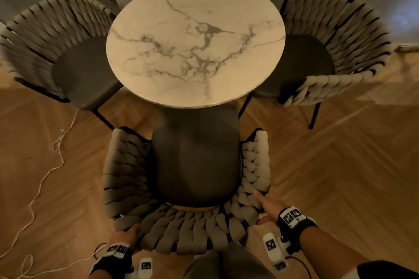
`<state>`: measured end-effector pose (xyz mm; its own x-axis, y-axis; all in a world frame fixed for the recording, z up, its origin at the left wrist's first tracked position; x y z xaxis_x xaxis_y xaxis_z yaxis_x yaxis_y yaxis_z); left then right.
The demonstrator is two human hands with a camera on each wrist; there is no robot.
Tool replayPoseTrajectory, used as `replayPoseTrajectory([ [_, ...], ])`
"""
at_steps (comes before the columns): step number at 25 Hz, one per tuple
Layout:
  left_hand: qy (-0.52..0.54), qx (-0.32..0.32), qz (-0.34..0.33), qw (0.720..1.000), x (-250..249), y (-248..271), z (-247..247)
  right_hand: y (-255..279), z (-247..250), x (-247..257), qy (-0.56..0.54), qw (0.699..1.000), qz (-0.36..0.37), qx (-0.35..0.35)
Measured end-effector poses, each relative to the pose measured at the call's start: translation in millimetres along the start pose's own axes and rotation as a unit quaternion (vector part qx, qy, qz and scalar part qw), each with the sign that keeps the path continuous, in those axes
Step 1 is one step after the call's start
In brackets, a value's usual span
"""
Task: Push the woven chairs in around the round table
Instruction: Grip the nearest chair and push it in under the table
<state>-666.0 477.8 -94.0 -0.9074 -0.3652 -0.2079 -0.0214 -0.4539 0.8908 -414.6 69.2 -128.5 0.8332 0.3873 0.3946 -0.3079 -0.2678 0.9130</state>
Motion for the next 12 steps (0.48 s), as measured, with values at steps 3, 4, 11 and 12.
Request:
replayPoseTrajectory([
  [3,-0.006,-0.009,-0.017,1.000,1,-19,11,-2,-7,4,-0.006,1.000,-0.006,-0.014],
  [4,-0.016,-0.013,-0.013,1.000,1,-24,15,0,-10,6,-0.010,1.000,0.001,-0.021],
  [11,-0.072,-0.019,-0.039,0.996,-22,-2,16,17,-22,15,-0.025,0.999,-0.004,-0.024],
  [12,-0.065,-0.003,-0.038,0.997,-20,-4,17,17,-21,13,-0.022,1.000,0.001,-0.011],
])
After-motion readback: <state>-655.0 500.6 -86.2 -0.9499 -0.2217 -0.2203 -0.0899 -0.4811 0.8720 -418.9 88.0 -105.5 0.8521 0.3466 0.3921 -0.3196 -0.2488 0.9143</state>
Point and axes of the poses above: each hand's wrist, its own y-axis away from the middle knuckle, its own z-axis out of the back of the hand, x = y × z, the point moved 7 cm from there along -y, towards the middle knuckle, and after that the axes turned 9 degrees about x, right-handed, at the moved point
